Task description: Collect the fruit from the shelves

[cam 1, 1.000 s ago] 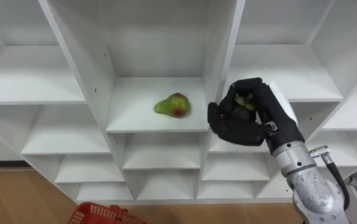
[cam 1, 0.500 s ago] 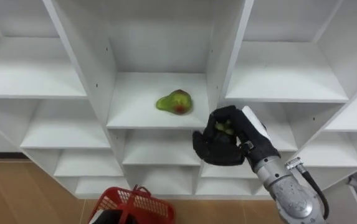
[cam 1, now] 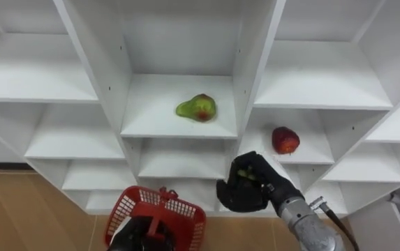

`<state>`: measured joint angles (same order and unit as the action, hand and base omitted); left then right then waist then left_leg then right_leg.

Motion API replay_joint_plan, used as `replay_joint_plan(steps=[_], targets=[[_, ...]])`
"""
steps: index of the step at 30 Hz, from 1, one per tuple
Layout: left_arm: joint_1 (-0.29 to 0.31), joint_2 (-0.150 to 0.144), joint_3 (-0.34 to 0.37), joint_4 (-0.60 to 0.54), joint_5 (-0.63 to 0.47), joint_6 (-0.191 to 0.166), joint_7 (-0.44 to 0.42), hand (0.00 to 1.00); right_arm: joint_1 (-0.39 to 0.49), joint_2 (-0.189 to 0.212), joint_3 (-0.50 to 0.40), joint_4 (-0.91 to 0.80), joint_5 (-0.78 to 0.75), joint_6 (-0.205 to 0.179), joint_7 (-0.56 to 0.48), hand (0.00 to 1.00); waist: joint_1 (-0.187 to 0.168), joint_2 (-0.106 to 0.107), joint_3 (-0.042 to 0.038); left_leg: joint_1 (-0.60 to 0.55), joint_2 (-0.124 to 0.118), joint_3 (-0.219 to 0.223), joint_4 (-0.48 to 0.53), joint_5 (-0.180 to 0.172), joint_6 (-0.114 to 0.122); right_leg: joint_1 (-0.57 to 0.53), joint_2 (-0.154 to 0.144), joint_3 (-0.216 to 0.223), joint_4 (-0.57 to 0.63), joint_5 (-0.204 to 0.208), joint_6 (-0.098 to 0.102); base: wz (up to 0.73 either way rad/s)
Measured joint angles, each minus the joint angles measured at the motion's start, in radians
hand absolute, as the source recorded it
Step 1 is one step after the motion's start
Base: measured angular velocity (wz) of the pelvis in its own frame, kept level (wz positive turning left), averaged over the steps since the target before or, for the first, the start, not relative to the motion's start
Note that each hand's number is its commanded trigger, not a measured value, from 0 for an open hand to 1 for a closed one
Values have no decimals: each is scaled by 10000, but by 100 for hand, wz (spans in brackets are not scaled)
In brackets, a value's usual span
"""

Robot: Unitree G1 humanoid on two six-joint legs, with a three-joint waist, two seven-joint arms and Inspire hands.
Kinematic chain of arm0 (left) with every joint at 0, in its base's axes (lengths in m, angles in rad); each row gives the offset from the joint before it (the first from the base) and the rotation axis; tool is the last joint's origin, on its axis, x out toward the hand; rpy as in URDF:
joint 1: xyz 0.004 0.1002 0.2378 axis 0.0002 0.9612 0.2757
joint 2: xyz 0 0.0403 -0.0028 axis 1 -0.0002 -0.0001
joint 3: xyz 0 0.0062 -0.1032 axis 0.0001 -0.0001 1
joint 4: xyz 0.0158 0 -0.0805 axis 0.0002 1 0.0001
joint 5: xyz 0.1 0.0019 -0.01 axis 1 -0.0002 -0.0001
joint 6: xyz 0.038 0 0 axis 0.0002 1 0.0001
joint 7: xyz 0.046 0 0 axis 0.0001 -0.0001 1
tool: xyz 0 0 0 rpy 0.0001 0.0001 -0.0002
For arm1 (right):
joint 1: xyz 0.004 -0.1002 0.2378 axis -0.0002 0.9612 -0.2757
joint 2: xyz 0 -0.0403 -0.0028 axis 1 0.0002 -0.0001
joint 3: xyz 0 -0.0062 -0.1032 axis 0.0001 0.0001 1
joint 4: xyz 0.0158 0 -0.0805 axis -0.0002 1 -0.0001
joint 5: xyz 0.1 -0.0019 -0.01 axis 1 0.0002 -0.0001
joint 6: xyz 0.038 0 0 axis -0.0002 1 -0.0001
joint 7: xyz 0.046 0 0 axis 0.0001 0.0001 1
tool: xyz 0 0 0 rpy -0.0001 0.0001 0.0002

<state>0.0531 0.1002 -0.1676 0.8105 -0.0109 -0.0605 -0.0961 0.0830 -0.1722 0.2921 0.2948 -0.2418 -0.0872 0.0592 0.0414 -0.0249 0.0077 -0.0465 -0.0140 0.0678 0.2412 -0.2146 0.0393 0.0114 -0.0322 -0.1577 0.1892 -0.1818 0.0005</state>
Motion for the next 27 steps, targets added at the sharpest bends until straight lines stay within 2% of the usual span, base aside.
replay_joint_plan(steps=[1,5,10,13,19,27], targets=[[-49,-5,-23,-52,0,-31,-68,100,-115,76,-1,290,-5,0,-58,100,-35,41,-20,-108,0,-2,8,15,3,-100,-4,-13,23,5,-5,0],[-196,31,-75,-221,1,-309,-380,100,-398,245,100,811,-42,-64,-143,100,-23,136,0,-535,13,-52,175,56,-3,-516,-9,-85,169,13,-17,3],[-220,41,-321,-453,-6,-320,-915,100,-680,244,462,1853,-39,-93,-121,100,39,145,8,-721,13,-199,200,71,-4,-651,-16,-143,158,16,-24,6],[-261,52,-680,-705,10,-325,-962,100,-832,206,693,2420,-45,-93,-126,100,106,236,70,-878,22,-278,266,71,-4,-731,-40,-257,151,16,-23,8],[-467,100,-1123,-1250,12,-342,-1124,100,-1059,198,824,2521,-49,-93,-134,100,194,355,107,-1357,4,-386,288,183,1,-1234,-88,-395,314,15,-25,7],[-612,160,-1340,-1250,12,-350,-1142,100,-1260,189,1056,2900,-388,-115,-160,100,189,349,109,-1478,-3,-410,283,194,6,-1362,-94,-392,338,15,-25,0]])
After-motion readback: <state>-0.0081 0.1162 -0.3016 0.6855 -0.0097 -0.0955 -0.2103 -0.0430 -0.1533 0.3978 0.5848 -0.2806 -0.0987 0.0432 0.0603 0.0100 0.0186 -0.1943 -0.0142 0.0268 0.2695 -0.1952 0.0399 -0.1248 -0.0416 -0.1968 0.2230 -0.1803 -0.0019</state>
